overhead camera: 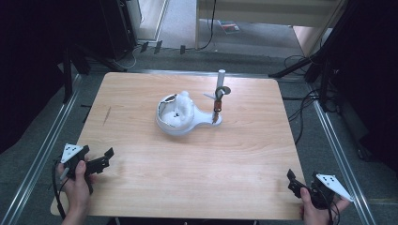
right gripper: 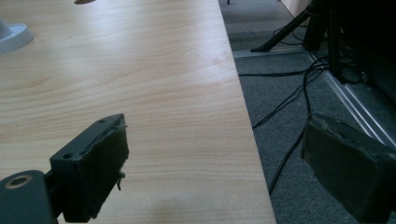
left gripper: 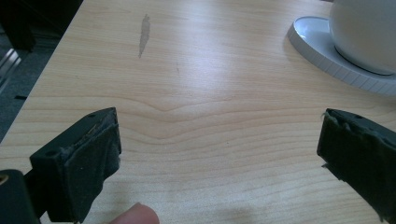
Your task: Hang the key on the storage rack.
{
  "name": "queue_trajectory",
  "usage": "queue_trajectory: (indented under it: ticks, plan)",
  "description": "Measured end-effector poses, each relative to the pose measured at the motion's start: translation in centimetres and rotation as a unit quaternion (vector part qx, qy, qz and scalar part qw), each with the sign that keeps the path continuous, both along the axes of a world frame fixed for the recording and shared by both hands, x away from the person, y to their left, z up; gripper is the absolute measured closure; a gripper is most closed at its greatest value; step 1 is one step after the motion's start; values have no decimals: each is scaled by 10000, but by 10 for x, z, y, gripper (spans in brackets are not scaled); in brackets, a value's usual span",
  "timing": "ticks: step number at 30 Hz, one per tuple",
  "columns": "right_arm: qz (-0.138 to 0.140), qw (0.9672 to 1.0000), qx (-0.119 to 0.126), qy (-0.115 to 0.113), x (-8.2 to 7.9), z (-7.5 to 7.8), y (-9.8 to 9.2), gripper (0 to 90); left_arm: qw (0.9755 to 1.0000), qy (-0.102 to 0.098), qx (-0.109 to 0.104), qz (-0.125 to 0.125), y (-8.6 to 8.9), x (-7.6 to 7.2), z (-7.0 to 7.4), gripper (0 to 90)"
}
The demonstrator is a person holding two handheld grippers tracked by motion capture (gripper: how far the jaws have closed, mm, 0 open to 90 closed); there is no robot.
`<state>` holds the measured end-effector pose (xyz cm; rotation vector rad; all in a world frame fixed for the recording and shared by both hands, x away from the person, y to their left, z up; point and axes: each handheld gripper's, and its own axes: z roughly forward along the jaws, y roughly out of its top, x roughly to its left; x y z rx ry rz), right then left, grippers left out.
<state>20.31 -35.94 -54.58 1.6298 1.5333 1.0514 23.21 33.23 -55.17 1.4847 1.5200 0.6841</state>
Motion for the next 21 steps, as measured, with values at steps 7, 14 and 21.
queue_trajectory:
  ticks: [7, 14, 21]
  plan:
    - [-40, 10000, -18, 77, 2, 0, 2, 90, 10000, 34, -9, 12, 0, 0, 0, 5]
    - [-104, 9997, -172, 105, 3, 0, 5, 130, 10000, 37, -14, -3, 0, 0, 0, 4]
    - [-129, 9996, -154, 213, 5, 0, 5, 131, 10000, 73, 3, -20, -1, 1, 0, 4]
